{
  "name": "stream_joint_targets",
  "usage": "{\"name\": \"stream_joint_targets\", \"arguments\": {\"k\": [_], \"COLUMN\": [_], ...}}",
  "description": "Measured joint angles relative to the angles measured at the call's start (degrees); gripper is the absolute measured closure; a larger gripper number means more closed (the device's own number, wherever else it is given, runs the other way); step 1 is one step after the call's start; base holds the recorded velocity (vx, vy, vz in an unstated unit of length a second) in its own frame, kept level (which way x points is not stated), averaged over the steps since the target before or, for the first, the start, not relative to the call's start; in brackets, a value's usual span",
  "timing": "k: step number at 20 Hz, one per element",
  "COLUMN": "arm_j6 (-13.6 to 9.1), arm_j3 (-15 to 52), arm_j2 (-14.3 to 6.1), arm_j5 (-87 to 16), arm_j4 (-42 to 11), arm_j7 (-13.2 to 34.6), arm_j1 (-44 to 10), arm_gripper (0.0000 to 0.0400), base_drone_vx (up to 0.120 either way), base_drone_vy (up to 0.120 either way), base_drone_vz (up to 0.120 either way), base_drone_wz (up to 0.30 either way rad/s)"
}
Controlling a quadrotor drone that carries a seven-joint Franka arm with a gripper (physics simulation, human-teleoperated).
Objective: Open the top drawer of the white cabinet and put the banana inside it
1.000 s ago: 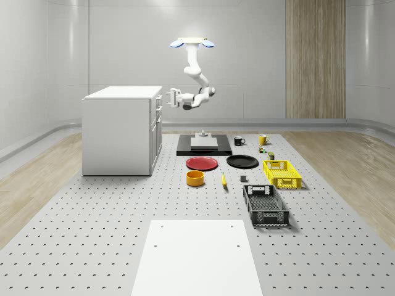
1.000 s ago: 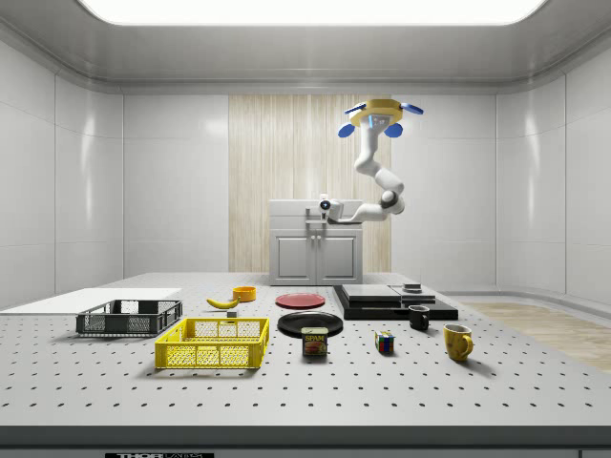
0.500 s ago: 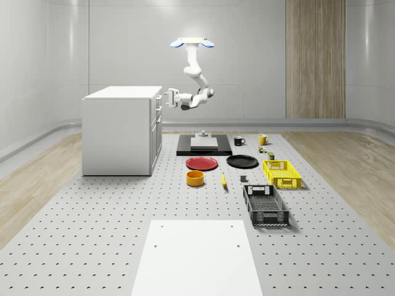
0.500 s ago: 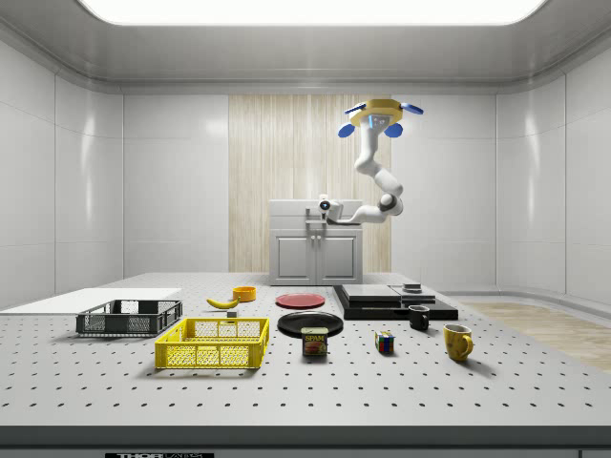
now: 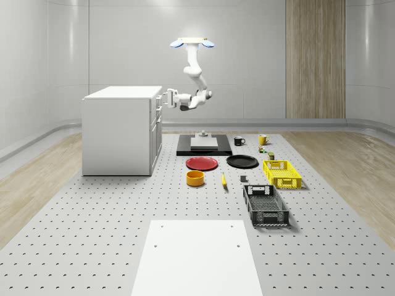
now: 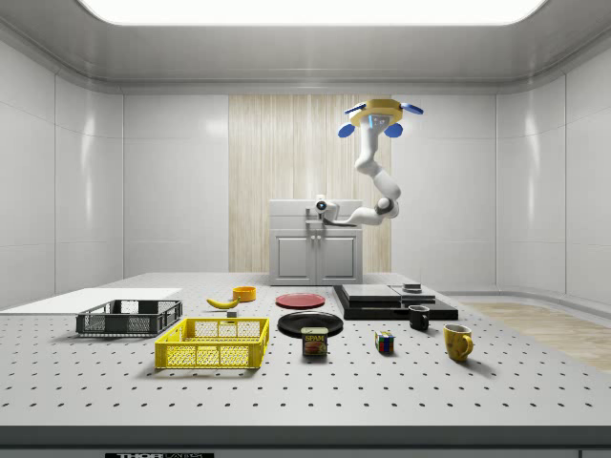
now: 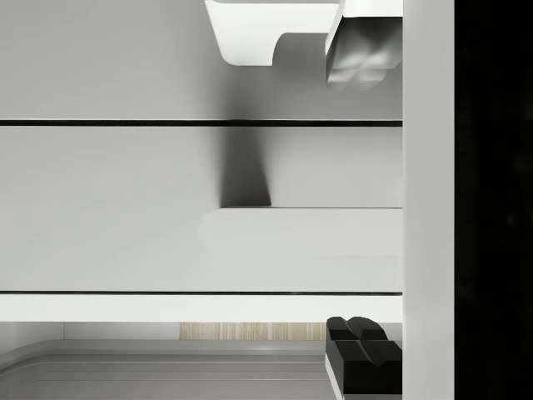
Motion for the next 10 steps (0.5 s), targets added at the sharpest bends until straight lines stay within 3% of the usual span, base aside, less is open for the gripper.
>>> {"name": "stream_joint_targets", "arguments": {"k": [10], "arm_j6": [-1.36], "arm_j3": [2.28], "arm_j2": [2.57], "arm_j5": [2.51], "arm_j4": [0.89], "arm_j7": [-1.41], "arm_j1": [-2.29], "arm_gripper": [0.0000], "base_drone_vx": [0.000], "base_drone_vy": [0.000], "base_drone_vz": [0.000], "base_drone_wz": [0.000]}}
